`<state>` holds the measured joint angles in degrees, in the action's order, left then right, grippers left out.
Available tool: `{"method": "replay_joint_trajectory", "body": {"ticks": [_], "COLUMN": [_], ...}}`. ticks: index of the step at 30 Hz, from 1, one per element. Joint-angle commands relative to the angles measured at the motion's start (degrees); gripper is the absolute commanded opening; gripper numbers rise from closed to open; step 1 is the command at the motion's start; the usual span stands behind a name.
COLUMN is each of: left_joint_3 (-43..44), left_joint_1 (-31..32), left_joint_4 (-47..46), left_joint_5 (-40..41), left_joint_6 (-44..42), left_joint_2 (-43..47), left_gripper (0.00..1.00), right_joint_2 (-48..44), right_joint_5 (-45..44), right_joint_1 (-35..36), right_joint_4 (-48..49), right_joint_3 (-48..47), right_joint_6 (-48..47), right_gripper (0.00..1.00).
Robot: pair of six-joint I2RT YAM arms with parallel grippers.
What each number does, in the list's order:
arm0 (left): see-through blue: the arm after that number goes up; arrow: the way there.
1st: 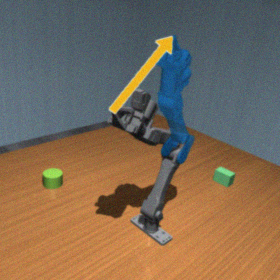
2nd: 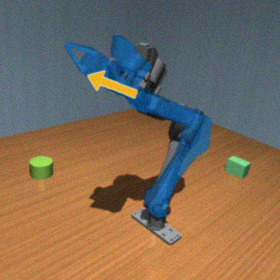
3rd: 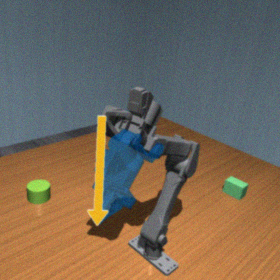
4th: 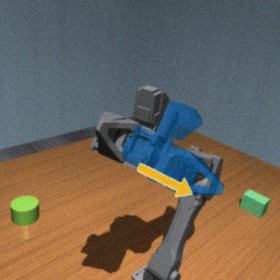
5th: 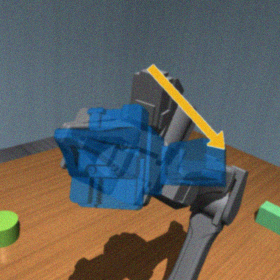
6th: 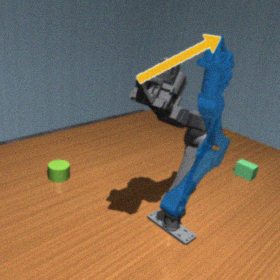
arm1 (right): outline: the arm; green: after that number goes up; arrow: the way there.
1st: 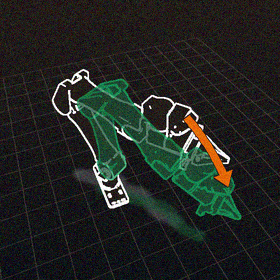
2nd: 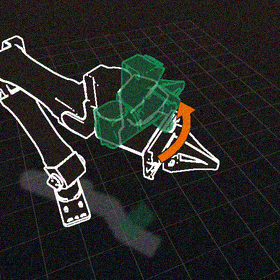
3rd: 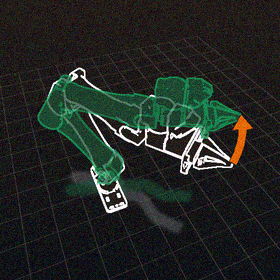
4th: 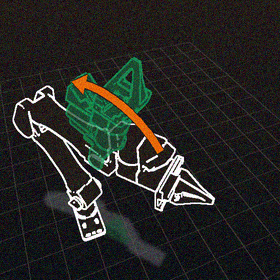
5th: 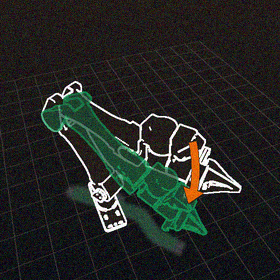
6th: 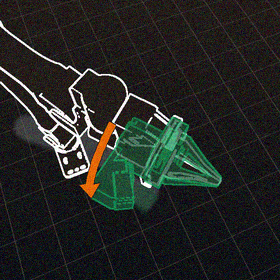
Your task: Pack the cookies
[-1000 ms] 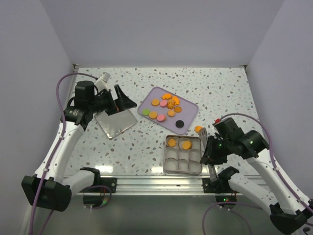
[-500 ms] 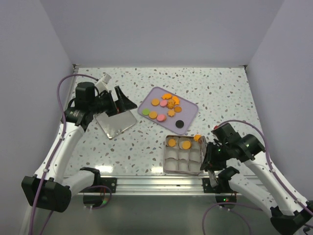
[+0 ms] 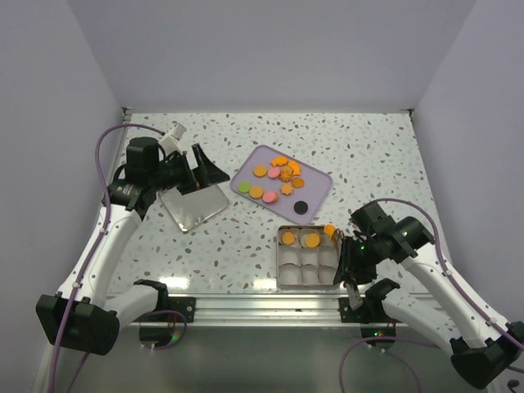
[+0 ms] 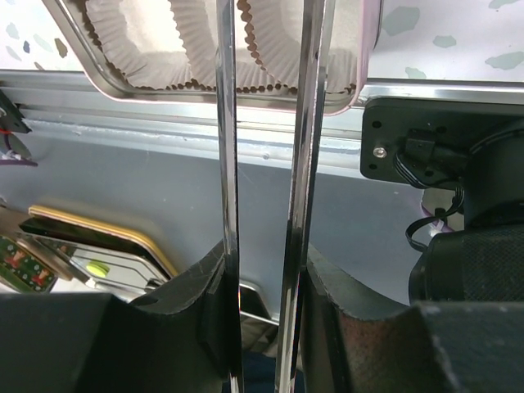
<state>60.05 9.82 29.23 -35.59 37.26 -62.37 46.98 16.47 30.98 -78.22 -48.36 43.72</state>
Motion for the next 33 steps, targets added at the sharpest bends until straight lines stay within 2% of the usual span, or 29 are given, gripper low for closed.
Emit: {"method": "replay_joint_trajectory", "body": {"ticks": [1, 10, 16, 23, 29, 33], "left_joint_3": [0.24, 0.77, 0.77, 1.47, 2.17, 2.44], "left_joint_1": [0.19, 0.19, 0.19, 0.19, 0.19, 0.19], "left_joint_4": [-2.25, -3.48, -4.36, -4.71, -4.36, -4.62], "left_joint_5": [-0.79, -1.06, -1.32, -2.11, -2.2, -2.46], "left_joint_6": [-0.43, -0.17, 0.1, 0.27, 0.27, 0.71], "left_joint_2": [0.58, -0.91, -1.7, -2.76, -2.85, -2.76], "left_gripper": [1.0, 1.0, 1.0, 1.0, 1.0, 1.0], "right_joint_2": [0.56, 2.24, 6.01, 20.5, 35.53, 44.23], "right_joint_5": [0.85, 1.11, 1.54, 2.52, 4.8, 4.1], "right_joint_1": [-0.22, -0.31, -0.22, -0.22, -0.31, -0.22], "right_joint_4": [-10.64, -12.49, -9.42, -1.86, 5.78, 6.06], "right_joint_3": [-3.84, -10.35, -14.48, -25.45, -30.64, -35.21], "right_joint_6": [-0.75, -0.31, -0.13, -3.55, -7.95, -10.67], "right_gripper": [0.34, 0.38, 0.37, 0.38, 0.41, 0.43]}}
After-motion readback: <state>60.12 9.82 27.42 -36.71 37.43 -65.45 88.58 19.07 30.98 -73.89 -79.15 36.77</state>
